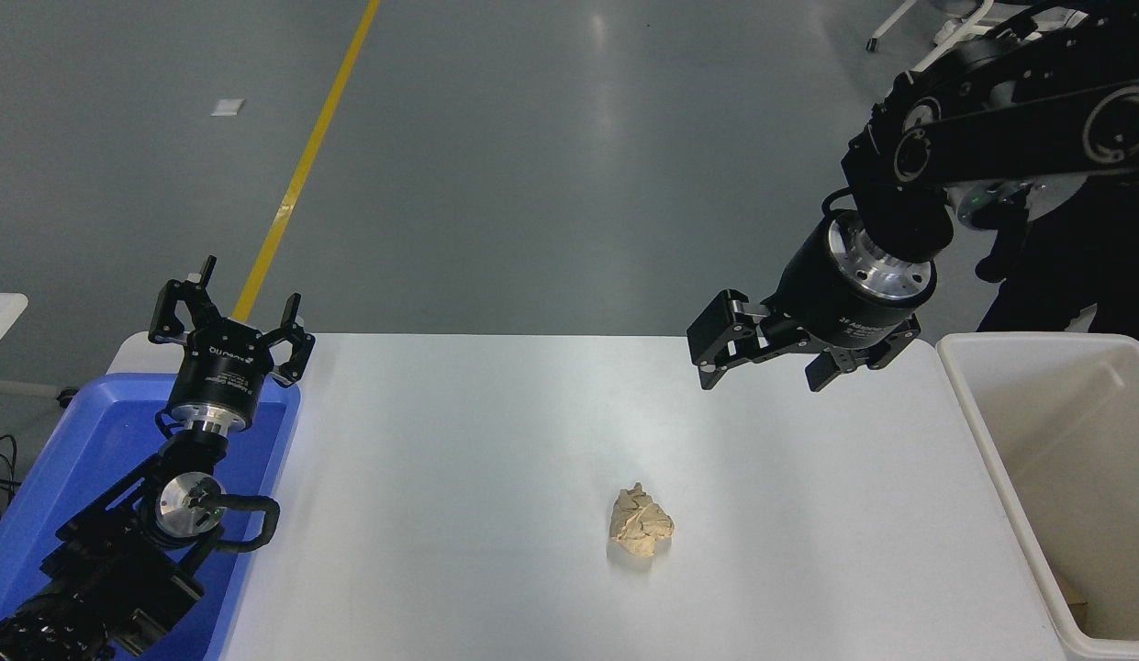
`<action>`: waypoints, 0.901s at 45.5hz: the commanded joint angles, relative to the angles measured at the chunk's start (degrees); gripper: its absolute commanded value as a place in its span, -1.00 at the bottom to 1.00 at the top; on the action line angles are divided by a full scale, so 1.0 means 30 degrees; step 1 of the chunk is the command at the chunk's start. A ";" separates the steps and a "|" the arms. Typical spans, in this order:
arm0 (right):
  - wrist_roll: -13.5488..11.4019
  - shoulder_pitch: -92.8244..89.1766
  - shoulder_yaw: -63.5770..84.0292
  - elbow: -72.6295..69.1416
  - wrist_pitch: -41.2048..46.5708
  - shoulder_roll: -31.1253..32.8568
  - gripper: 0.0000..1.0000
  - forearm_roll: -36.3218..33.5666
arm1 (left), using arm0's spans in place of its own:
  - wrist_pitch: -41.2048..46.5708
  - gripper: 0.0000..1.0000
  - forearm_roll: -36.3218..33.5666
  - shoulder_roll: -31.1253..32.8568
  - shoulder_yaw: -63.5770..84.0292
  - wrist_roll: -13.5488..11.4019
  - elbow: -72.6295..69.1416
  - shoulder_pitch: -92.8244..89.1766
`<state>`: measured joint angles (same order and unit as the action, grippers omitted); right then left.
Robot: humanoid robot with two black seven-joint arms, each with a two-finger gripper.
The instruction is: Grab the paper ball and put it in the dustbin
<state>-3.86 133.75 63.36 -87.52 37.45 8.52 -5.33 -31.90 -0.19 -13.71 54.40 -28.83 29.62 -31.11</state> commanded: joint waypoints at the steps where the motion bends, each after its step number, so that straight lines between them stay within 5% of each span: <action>1: 0.0028 -0.0023 -0.0142 0.0022 -0.0003 -0.0467 1.00 -0.0041 | -0.0001 0.96 -0.0023 0.0000 0.0000 0.0001 0.0000 0.0000; 41: -0.0001 -0.0199 -0.0377 0.0168 -0.0032 -0.0907 1.00 -0.0334 | 0.0028 0.96 0.0006 0.0000 0.0000 0.0001 0.0000 0.0000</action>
<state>-3.87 133.44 62.32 -87.11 37.37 6.26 -6.31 -31.83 -0.23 -13.71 54.40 -28.83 29.62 -31.11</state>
